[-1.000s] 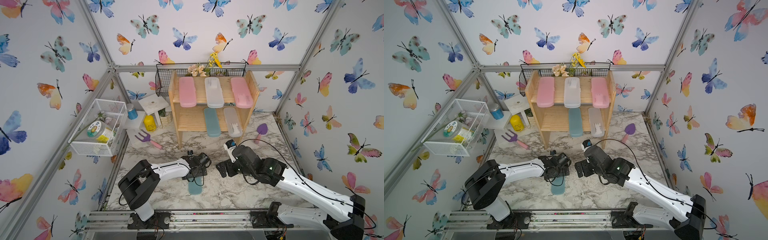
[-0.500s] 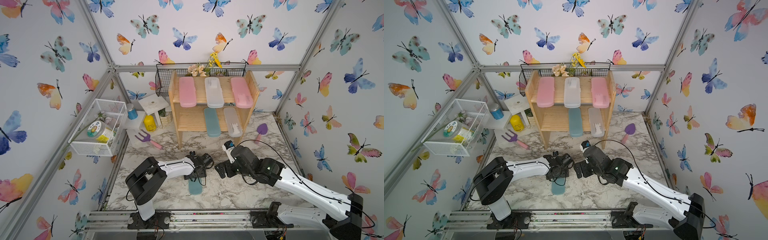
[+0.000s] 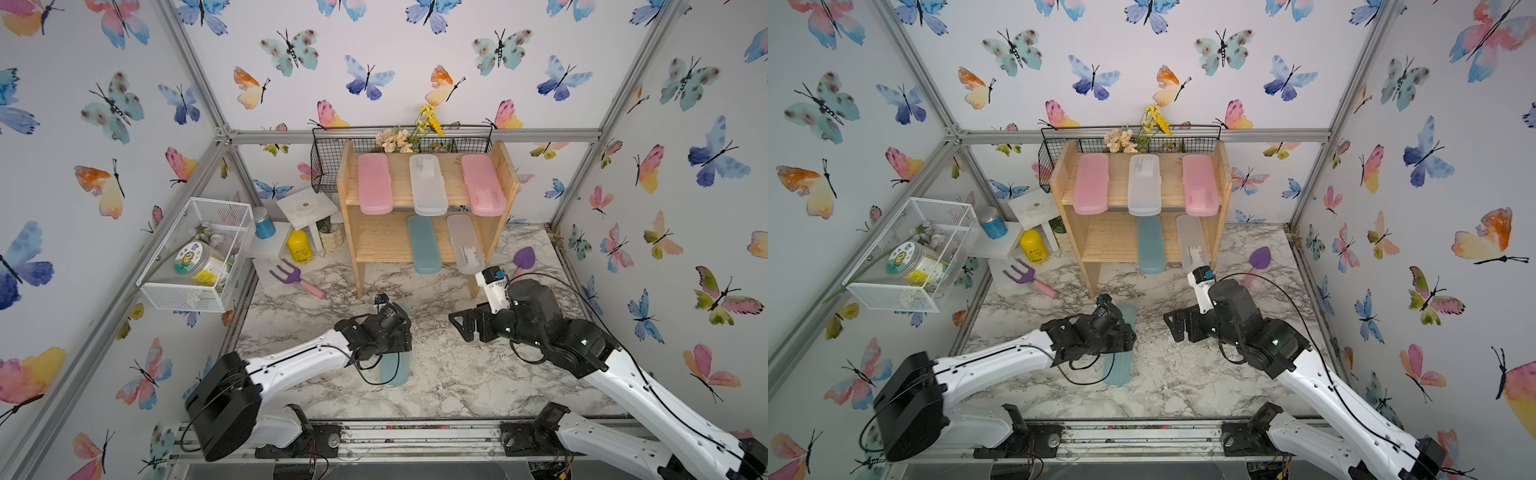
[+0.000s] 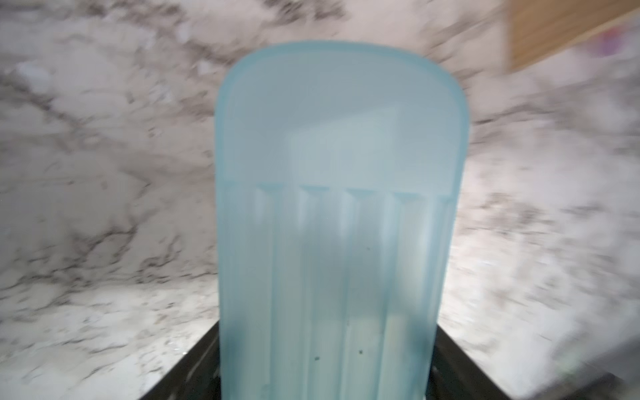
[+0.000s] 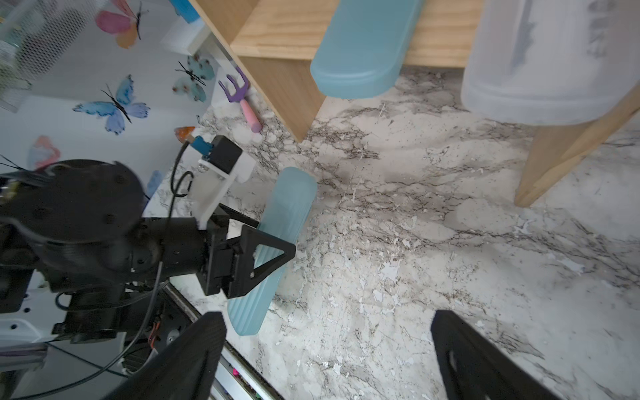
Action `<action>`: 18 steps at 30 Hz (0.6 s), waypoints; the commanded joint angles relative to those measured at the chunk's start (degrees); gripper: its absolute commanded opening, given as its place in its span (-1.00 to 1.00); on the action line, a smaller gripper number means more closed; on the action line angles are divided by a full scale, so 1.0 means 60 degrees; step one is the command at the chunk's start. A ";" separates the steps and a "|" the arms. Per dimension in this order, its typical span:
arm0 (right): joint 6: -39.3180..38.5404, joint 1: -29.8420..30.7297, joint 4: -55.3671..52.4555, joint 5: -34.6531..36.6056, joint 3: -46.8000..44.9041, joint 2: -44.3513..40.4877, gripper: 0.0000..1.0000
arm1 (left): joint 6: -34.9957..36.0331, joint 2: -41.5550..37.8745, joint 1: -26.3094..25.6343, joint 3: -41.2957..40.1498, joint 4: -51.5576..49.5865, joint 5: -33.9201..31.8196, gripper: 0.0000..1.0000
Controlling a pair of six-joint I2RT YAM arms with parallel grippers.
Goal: Remove the pencil cases from the shelf
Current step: Pick up the pencil case from the center of the board.
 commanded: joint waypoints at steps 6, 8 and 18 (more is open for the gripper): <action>-0.0170 -0.0997 0.2486 -0.6394 0.0486 0.0268 0.98 | 0.0895 -0.4021 0.1522 -0.2121 0.5778 0.5415 0.44; 0.0007 -0.1002 0.3203 -0.7073 0.0364 0.0453 0.98 | 0.0838 -0.4333 0.1564 -0.2304 0.6504 0.6324 0.45; 0.0499 -0.0997 0.5300 -0.7786 0.0293 0.1402 0.98 | -0.0369 -0.4447 0.1546 -0.3022 0.9568 0.8369 0.45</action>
